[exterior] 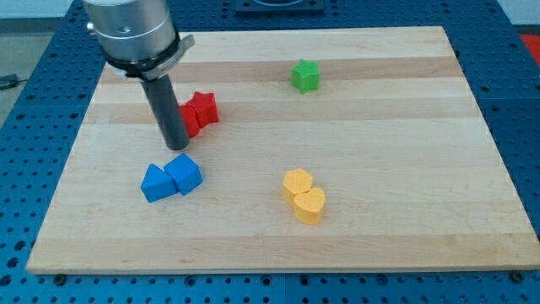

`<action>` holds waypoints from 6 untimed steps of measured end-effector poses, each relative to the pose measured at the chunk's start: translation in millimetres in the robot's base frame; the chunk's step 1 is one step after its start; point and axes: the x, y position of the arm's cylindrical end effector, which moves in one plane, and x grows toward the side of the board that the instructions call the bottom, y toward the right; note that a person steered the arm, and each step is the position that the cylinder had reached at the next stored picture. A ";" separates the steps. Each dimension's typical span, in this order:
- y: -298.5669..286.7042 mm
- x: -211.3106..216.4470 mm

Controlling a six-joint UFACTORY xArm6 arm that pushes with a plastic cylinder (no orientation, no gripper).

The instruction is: Separate the red circle from the red star

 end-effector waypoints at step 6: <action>-5.2 -76.7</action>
